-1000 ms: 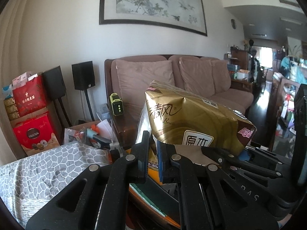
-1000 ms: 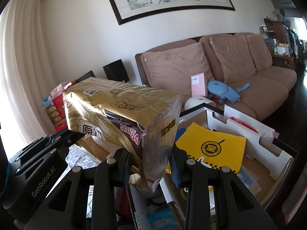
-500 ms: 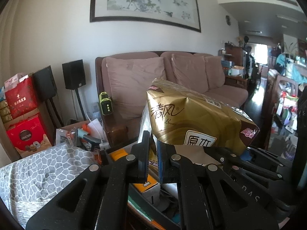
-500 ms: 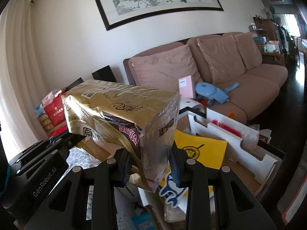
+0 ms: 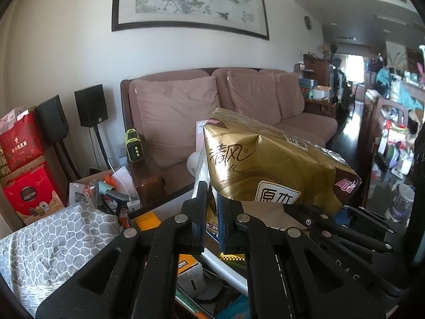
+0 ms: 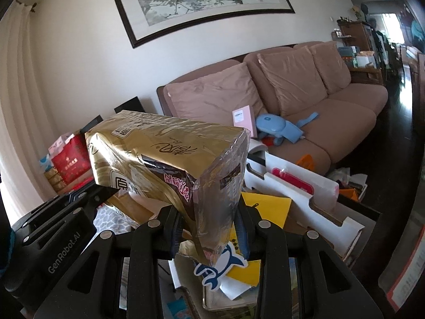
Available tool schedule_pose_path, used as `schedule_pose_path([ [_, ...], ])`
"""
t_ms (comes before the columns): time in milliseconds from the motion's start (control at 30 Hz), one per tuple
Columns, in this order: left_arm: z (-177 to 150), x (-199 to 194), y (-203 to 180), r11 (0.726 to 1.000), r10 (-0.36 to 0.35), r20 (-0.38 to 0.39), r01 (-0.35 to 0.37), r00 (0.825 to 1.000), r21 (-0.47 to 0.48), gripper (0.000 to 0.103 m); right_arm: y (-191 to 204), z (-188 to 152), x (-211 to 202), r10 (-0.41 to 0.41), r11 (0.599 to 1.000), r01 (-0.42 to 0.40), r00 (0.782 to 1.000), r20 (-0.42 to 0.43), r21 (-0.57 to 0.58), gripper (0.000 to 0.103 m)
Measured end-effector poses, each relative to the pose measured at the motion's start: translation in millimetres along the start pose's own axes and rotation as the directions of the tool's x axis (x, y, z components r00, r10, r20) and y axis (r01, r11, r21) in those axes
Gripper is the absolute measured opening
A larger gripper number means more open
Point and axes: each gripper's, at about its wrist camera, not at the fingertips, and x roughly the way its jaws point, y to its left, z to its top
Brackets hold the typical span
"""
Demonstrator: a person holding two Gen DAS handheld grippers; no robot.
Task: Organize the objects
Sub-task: 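Hold the gold package with both grippers above the box opening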
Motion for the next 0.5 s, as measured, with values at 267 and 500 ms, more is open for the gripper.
schedule_pose_path([
  [267,-1.1,7.3,-4.1,1.000,-0.006,-0.022,0.006,1.000,0.002,0.006,-4.5,2.0,4.5,-0.018,1.000,0.018,1.000,-0.019,0.013,0.033],
  [500,-2.9,9.5,-5.3,1.000,-0.012,-0.033,0.012,0.999,-0.002,0.006,-8.5,3.5,6.6,-0.024,0.999,0.025,0.999,-0.029,0.022,0.033],
])
